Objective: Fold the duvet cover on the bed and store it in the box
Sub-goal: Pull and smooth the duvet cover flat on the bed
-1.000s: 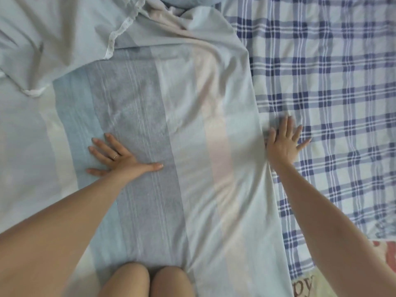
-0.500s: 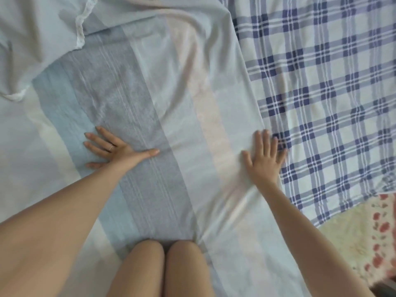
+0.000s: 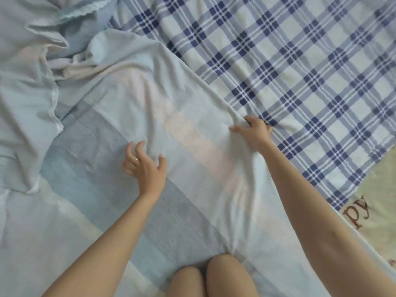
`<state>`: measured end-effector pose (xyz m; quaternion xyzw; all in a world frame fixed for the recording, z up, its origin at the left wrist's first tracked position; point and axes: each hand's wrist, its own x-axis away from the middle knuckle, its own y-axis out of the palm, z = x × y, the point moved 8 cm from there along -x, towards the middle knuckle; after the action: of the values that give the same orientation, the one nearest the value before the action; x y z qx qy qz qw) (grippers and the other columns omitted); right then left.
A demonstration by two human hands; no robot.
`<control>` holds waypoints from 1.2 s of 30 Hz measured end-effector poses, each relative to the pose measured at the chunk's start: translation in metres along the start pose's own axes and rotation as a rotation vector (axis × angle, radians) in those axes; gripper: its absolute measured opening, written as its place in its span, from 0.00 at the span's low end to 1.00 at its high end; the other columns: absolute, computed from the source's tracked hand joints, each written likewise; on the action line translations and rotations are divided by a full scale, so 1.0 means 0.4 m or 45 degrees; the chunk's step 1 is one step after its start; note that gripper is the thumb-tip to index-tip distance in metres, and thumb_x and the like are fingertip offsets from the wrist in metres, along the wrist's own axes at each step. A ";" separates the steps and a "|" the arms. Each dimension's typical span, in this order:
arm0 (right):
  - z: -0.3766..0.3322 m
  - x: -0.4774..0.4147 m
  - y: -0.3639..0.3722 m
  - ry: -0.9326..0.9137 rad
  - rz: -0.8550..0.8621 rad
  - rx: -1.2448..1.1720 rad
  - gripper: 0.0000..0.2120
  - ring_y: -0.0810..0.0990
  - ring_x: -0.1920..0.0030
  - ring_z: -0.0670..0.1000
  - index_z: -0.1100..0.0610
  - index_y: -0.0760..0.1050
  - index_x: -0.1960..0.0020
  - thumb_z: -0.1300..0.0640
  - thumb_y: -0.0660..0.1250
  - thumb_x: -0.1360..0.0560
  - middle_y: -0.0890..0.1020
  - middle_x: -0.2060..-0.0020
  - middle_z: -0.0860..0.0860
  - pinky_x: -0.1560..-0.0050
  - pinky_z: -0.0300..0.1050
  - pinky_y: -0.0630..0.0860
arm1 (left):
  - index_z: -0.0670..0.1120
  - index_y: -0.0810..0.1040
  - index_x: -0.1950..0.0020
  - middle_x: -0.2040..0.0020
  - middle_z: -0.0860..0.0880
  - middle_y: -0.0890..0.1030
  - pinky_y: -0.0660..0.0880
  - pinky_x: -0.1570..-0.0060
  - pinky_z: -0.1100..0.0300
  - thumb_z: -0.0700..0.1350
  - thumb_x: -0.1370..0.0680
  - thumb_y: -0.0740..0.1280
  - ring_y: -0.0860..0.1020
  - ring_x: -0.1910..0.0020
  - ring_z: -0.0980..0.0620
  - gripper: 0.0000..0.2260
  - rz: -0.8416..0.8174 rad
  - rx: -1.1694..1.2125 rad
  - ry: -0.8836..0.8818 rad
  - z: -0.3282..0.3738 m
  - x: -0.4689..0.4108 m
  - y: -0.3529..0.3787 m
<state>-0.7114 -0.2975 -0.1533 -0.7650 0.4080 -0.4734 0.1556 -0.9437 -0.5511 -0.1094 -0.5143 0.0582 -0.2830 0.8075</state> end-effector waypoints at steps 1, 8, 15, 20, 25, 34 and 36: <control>-0.008 0.006 0.003 -0.023 0.014 0.002 0.17 0.65 0.47 0.49 0.52 0.76 0.48 0.43 0.72 0.30 0.75 0.53 0.47 0.43 0.47 0.56 | 0.42 0.71 0.36 0.31 0.39 0.66 0.56 0.36 0.45 0.48 0.32 0.63 0.64 0.34 0.42 0.25 -0.018 -0.052 0.232 0.067 -0.040 0.015; 0.005 -0.009 -0.004 -0.113 0.173 -0.064 0.14 0.67 0.58 0.44 0.52 0.72 0.59 0.44 0.72 0.30 0.80 0.58 0.52 0.54 0.46 0.52 | 0.50 0.49 0.22 0.22 0.47 0.51 0.44 0.30 0.39 0.46 0.29 0.73 0.47 0.23 0.50 0.42 -0.552 -0.847 0.971 0.415 -0.330 0.178; -0.056 -0.068 -0.112 -0.218 0.611 -0.028 0.12 0.72 0.42 0.50 0.51 0.72 0.45 0.46 0.63 0.25 0.75 0.46 0.47 0.38 0.48 0.61 | 0.49 0.82 0.56 0.57 0.46 0.81 0.59 0.49 0.52 0.46 0.32 0.73 0.75 0.50 0.45 0.06 -0.463 -1.087 1.235 0.542 -0.414 0.172; -0.084 -0.202 -0.138 -0.084 0.750 0.369 0.26 0.53 0.24 0.52 0.49 0.62 0.26 0.41 0.49 0.22 0.58 0.24 0.51 0.25 0.55 0.44 | 0.45 0.80 0.60 0.55 0.46 0.81 0.55 0.48 0.54 0.44 0.30 0.74 0.77 0.55 0.44 0.04 -0.515 -0.877 1.381 0.584 -0.449 0.184; -0.037 -0.199 -0.117 -0.069 0.728 0.397 0.27 0.54 0.24 0.51 0.49 0.62 0.26 0.43 0.50 0.23 0.59 0.24 0.50 0.25 0.57 0.44 | 0.46 0.77 0.59 0.59 0.47 0.82 0.61 0.52 0.54 0.46 0.26 0.70 0.74 0.62 0.45 0.05 -0.677 -0.858 1.452 0.616 -0.427 0.232; -0.046 -0.225 -0.136 0.012 0.652 0.428 0.27 0.52 0.24 0.52 0.50 0.60 0.26 0.46 0.51 0.24 0.56 0.24 0.50 0.25 0.57 0.42 | 0.51 0.74 0.56 0.63 0.53 0.75 0.70 0.65 0.57 0.58 0.25 0.65 0.74 0.65 0.57 0.11 -1.458 -0.789 1.174 0.643 -0.414 0.246; -0.055 -0.227 -0.140 0.019 0.649 0.429 0.27 0.52 0.24 0.52 0.50 0.60 0.26 0.46 0.51 0.24 0.56 0.24 0.50 0.25 0.57 0.42 | 0.48 0.75 0.60 0.60 0.49 0.76 0.73 0.59 0.50 0.59 0.23 0.61 0.76 0.62 0.49 0.16 -1.486 -0.786 1.128 0.611 -0.425 0.239</control>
<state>-0.7235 -0.1897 -0.1615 -0.5979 0.5038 -0.4856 0.3909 -0.9534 -0.2386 -0.1118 -0.5020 0.1708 -0.8097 0.2515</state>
